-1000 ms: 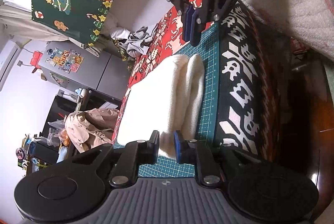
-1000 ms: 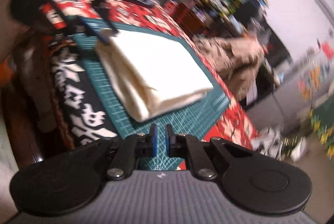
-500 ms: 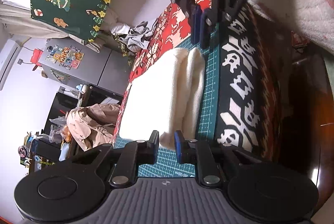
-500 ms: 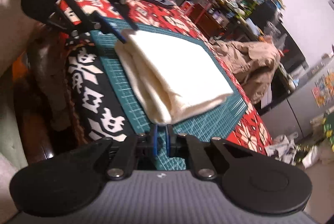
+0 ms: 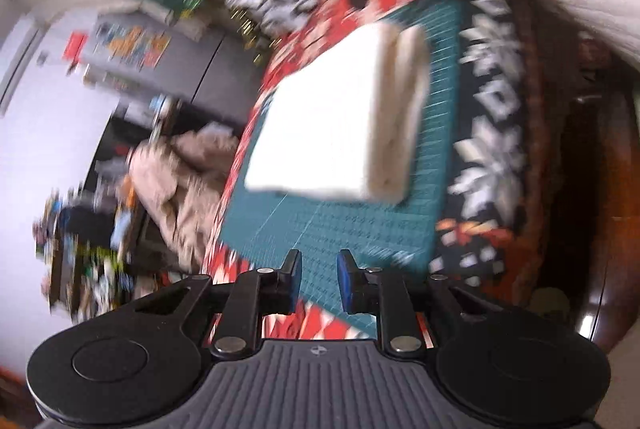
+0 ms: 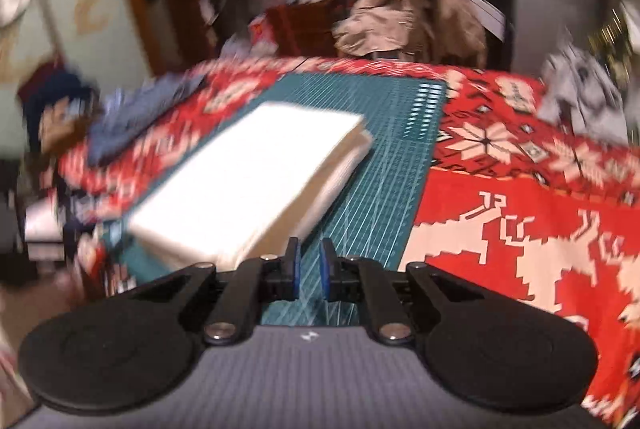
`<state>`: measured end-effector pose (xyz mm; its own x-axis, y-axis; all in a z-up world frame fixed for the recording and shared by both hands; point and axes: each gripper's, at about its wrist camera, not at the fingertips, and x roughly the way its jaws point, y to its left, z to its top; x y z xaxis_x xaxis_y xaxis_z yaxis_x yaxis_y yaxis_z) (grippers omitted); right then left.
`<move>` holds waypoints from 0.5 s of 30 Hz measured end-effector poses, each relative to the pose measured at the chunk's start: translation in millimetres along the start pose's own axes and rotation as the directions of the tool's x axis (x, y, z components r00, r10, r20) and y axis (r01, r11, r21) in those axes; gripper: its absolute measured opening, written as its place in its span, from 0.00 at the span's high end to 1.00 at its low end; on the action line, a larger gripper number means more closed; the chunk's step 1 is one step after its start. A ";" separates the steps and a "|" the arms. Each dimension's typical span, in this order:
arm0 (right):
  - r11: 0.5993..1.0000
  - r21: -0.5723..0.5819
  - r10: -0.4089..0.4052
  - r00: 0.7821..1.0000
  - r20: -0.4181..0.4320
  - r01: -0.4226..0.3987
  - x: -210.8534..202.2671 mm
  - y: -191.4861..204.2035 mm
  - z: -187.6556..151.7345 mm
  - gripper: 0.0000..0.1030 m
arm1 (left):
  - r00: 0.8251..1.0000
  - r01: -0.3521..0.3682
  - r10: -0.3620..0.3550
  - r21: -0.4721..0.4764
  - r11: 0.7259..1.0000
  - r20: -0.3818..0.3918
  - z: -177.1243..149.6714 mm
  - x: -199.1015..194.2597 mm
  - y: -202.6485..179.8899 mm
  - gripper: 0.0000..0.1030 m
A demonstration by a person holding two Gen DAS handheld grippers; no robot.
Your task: Fold clothes
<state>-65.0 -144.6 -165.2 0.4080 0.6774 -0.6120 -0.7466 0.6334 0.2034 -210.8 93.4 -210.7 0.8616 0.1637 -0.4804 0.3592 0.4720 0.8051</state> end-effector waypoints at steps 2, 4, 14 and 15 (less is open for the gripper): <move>1.000 0.011 -0.029 1.000 0.003 0.029 11.0 -8.0 7.9 0.91 | 0.999 -0.013 0.011 -0.059 0.998 -0.034 -0.8 9.3 14.0 0.80; 0.998 0.004 -0.066 0.998 -0.008 0.066 28.0 -12.7 17.5 0.93 | 0.998 -0.032 0.026 -0.108 0.994 -0.052 2.2 19.6 27.3 0.80; 0.996 -0.061 -0.065 0.997 -0.036 0.062 112.7 -35.0 52.6 0.93 | 0.995 0.056 -0.036 -0.240 0.969 0.088 73.7 74.8 74.2 0.81; 0.996 -0.062 -0.062 0.997 -0.034 0.060 118.2 -37.6 53.6 0.93 | 0.993 0.083 -0.061 -0.236 0.968 0.101 81.7 82.4 73.2 0.81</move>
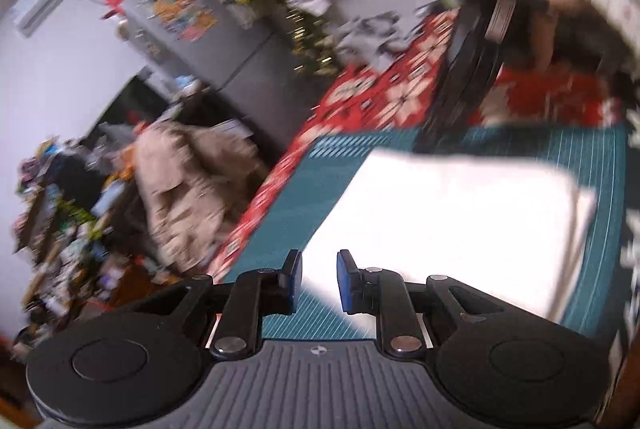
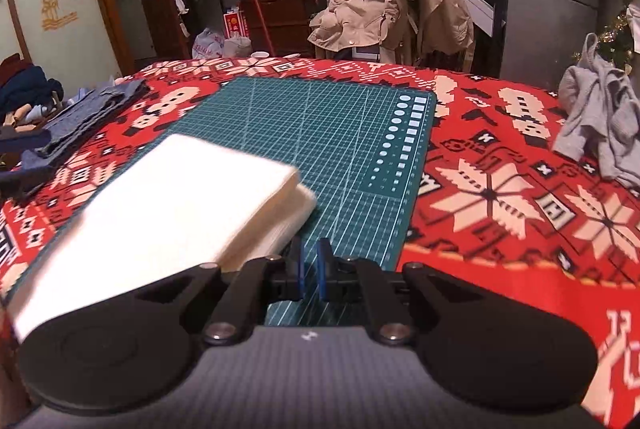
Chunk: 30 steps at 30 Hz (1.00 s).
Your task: Fold clothes
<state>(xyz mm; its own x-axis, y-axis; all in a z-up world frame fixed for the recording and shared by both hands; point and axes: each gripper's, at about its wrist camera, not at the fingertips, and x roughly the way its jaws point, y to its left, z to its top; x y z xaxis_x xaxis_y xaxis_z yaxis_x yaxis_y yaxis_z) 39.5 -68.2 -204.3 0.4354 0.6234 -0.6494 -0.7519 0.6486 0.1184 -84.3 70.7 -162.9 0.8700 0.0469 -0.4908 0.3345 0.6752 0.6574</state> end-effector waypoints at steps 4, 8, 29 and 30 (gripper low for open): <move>0.999 -0.028 0.030 0.999 0.026 -0.029 9.3 -0.6 1.0 0.93 | 0.995 0.099 -0.099 0.008 0.995 -0.008 18.8 28.4 -13.6 0.87; 0.995 -0.096 0.032 0.999 0.035 -0.028 8.0 9.4 -2.3 0.95 | 0.989 0.145 -0.145 0.031 0.989 -0.009 28.8 41.1 -26.4 0.89; 0.963 -0.268 0.044 0.999 0.006 -0.041 -35.2 55.7 -41.2 0.98 | 0.980 0.195 -0.196 0.060 0.979 0.013 33.5 30.3 -41.2 0.97; 0.961 -0.271 0.047 0.999 0.005 -0.044 -37.7 57.0 -43.2 0.98 | 0.980 0.197 -0.199 0.061 0.978 0.014 33.4 28.9 -41.6 0.97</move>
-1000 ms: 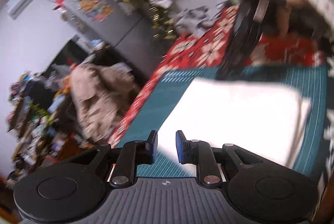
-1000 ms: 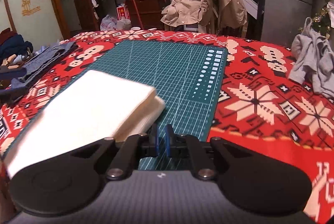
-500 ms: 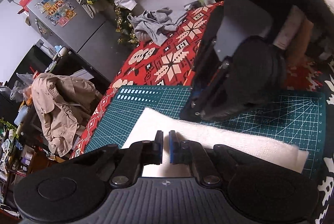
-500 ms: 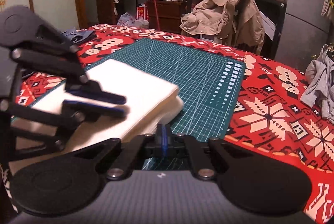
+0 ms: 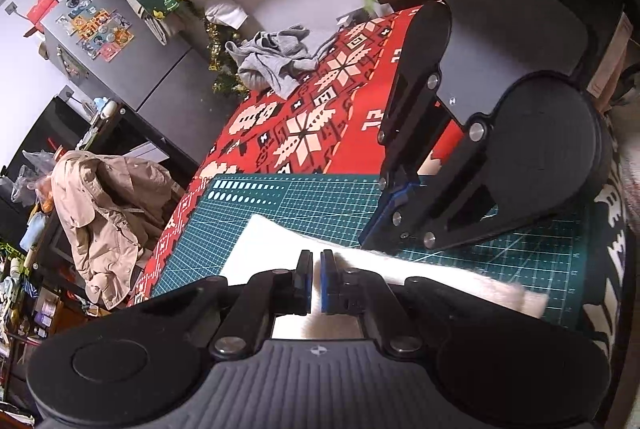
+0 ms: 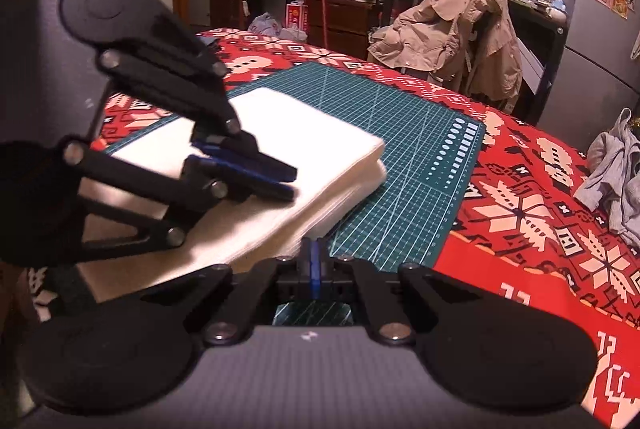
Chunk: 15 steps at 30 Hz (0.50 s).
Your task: Fold clothes
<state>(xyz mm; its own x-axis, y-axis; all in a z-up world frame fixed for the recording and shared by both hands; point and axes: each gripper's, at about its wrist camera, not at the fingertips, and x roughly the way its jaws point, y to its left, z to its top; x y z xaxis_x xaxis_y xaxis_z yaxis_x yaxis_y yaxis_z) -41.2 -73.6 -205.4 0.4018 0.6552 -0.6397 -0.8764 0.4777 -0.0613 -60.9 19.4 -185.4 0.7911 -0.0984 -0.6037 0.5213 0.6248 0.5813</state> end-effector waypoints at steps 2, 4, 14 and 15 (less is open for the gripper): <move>1.000 -0.002 0.009 1.000 -0.002 -0.009 -4.2 2.8 -2.6 0.98 | 1.000 0.002 -0.002 0.006 1.000 0.001 0.0 -2.4 -2.3 0.97; 1.000 -0.006 0.019 1.000 -0.004 -0.019 -8.2 5.6 -5.0 0.98 | 1.000 0.003 -0.003 0.011 1.000 0.002 -0.4 -4.5 -5.0 0.97; 0.996 -0.037 0.080 0.996 -0.031 -0.081 -21.7 19.9 -14.0 0.98 | 1.000 0.015 -0.015 0.007 1.000 0.003 -2.2 -13.7 -13.5 0.97; 0.995 -0.041 0.087 0.996 -0.032 -0.088 -23.4 22.3 -15.0 0.98 | 1.000 0.018 -0.018 0.009 1.000 0.004 -2.8 -15.3 -14.2 0.97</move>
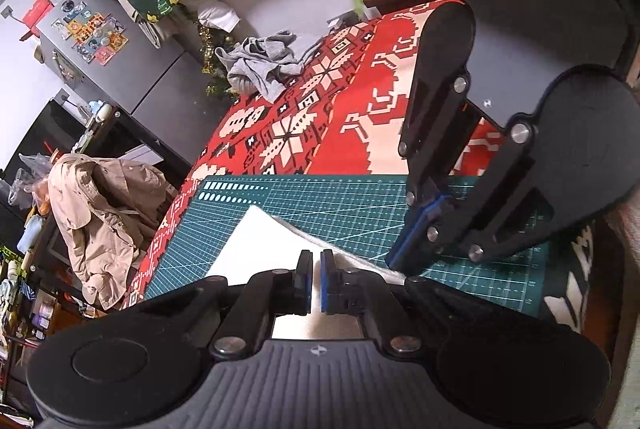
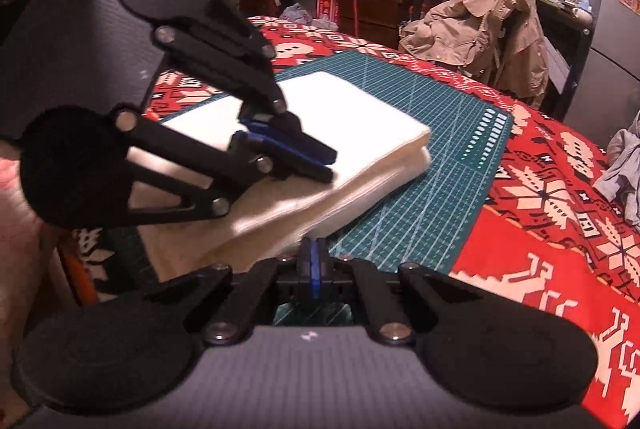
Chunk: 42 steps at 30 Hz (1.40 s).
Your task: Fold clothes
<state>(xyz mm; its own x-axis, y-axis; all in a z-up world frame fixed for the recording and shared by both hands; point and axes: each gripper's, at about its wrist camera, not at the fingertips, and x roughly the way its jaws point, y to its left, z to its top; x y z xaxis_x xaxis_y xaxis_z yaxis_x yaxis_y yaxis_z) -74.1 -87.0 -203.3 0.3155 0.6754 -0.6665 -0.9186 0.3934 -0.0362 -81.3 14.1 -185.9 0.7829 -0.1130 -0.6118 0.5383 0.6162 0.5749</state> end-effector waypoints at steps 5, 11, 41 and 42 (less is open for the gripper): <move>0.999 -0.027 0.039 0.999 -0.008 -0.039 -6.0 16.4 -2.6 0.98 | 1.000 0.011 -0.011 0.021 1.000 0.001 -4.4 -9.5 -7.0 0.97; 0.995 -0.056 0.083 0.996 -0.011 -0.084 -9.2 31.5 -3.2 0.98 | 0.999 0.035 -0.035 0.046 0.998 -0.002 -13.4 -28.5 -12.5 0.94; 0.985 -0.092 0.141 0.990 -0.024 -0.143 -14.2 54.9 3.1 0.97 | 0.998 0.050 -0.050 0.019 0.999 -0.031 -43.9 -64.9 -17.9 0.91; 0.982 -0.105 0.154 0.988 -0.024 -0.155 -14.9 57.5 3.4 0.97 | 0.998 0.050 -0.050 0.017 0.999 -0.030 -44.1 -65.0 -17.9 0.91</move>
<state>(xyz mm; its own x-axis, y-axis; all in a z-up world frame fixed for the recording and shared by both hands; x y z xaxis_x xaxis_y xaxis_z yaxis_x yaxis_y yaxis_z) -130.8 -72.3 -192.9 0.1649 0.7130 -0.6815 -0.9763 0.2163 -0.0099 -155.6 44.9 -180.3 0.7452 -0.1199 -0.6559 0.5822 0.5966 0.5524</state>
